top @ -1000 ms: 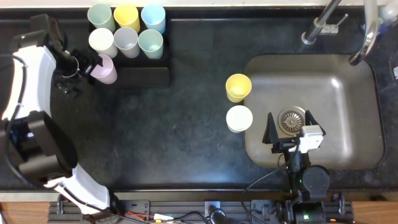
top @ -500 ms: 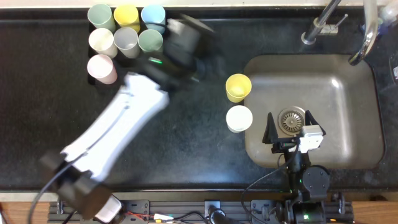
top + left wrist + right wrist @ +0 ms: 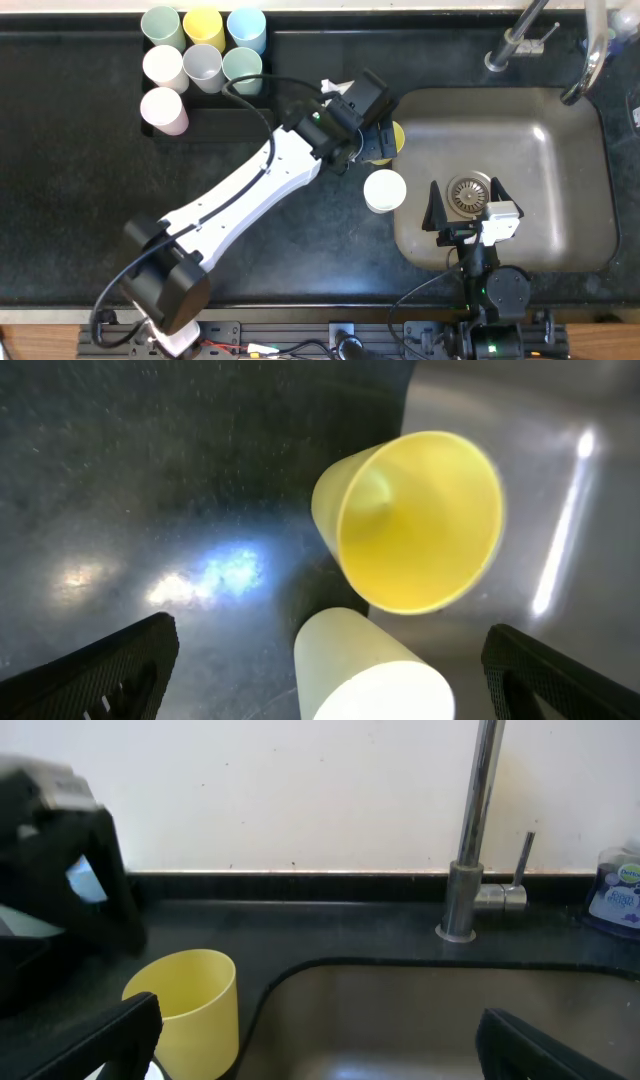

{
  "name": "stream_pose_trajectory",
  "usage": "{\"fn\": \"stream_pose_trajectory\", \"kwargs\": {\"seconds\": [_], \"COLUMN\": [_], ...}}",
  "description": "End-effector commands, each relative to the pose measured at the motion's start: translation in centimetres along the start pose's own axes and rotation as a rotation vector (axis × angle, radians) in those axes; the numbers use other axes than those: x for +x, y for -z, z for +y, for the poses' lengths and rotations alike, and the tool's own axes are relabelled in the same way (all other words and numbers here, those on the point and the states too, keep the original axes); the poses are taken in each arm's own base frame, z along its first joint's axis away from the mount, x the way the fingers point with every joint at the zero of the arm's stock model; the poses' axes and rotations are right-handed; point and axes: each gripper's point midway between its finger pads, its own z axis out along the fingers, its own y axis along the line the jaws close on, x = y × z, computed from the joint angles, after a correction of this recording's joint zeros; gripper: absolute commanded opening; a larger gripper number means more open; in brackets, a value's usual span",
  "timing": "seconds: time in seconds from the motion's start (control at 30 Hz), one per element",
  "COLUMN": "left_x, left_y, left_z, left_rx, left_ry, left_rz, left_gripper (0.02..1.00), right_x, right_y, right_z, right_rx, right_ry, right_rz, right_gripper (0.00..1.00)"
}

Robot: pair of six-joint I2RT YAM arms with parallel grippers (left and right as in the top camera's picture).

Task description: Store Cups

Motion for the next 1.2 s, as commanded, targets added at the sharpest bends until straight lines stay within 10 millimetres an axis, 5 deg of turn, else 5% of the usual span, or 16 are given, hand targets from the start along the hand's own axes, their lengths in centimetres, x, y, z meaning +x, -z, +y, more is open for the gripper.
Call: {"fn": "stream_pose_trajectory", "kwargs": {"seconds": [0.03, 0.87, 0.9, 1.0, 1.2], "left_x": [0.7, -0.9, -0.9, -0.9, -0.8], "left_y": [-2.6, -5.3, -5.3, -5.4, -5.8], "left_z": [0.9, 1.9, 2.0, 2.0, 2.1], "left_rx": [-0.029, -0.036, -0.037, -0.040, -0.045], "left_ry": [0.045, 0.087, 0.087, 0.091, 0.109], "left_rz": [0.076, 0.073, 0.073, 0.073, 0.078], "left_gripper": [0.998, 1.000, 0.906, 0.077, 0.036], "right_x": [0.3, 0.3, 0.3, 0.3, 0.3], "right_y": [0.0, 0.0, 0.0, 0.0, 0.0], "right_z": [0.1, 0.1, 0.1, 0.1, 0.1], "right_rx": [-0.008, -0.008, -0.008, -0.008, -0.008], "right_ry": [0.004, 0.004, 0.004, 0.004, 0.004], "right_rz": [-0.002, -0.001, -0.002, -0.001, -0.001], "right_gripper": [0.998, 0.996, 0.996, 0.998, 0.998]}}
